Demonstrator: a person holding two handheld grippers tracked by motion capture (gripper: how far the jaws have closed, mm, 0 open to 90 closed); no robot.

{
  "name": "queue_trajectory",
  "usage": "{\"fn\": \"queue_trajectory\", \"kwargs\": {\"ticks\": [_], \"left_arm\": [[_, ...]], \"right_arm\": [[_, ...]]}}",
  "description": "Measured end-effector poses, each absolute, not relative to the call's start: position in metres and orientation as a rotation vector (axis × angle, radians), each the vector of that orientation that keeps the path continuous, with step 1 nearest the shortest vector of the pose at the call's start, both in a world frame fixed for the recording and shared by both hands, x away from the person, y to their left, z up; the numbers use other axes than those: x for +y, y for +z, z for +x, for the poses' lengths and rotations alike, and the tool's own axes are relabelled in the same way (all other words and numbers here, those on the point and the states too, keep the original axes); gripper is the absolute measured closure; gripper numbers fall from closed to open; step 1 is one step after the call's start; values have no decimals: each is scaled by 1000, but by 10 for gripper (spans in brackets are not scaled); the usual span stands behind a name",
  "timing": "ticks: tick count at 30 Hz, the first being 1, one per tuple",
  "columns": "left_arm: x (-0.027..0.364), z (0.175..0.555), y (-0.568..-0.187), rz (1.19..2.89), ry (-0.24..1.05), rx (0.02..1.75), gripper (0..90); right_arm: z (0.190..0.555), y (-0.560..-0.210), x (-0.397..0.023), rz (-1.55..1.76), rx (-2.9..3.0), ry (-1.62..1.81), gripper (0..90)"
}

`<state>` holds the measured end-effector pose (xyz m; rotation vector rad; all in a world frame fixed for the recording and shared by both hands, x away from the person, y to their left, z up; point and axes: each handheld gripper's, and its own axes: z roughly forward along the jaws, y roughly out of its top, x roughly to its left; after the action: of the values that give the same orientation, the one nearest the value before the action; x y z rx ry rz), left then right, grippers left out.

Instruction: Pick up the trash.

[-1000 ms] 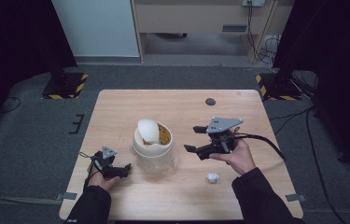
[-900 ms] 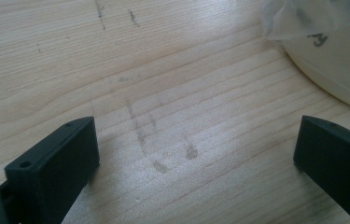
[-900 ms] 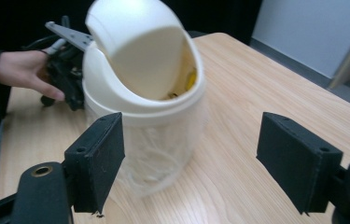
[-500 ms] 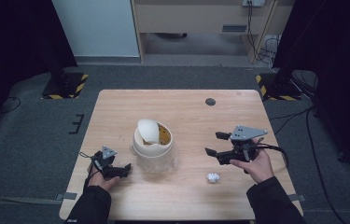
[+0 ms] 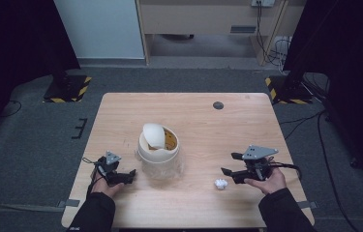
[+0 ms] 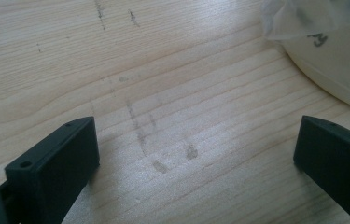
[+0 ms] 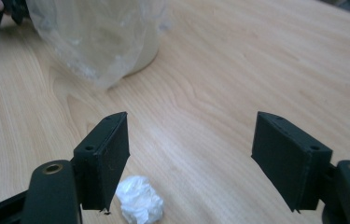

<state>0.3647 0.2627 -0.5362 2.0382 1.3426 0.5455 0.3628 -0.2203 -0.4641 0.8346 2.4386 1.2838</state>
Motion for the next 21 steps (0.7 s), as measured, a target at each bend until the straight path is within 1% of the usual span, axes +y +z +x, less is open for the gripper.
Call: {"fn": "queue_trajectory", "kwargs": {"ticks": [3,13,21], "left_arm": [[263,365,-536,2038,545,1343,0],[263,365,-536,2039,545,1342,0],[263,365,-536,2039,545,1342,0]], "right_arm": [[362,-470,-219,819,2467,1255,290],[355,-497,-202,779,2652,1183,351],[356,-503,-201,768,2713,1095,381]]}}
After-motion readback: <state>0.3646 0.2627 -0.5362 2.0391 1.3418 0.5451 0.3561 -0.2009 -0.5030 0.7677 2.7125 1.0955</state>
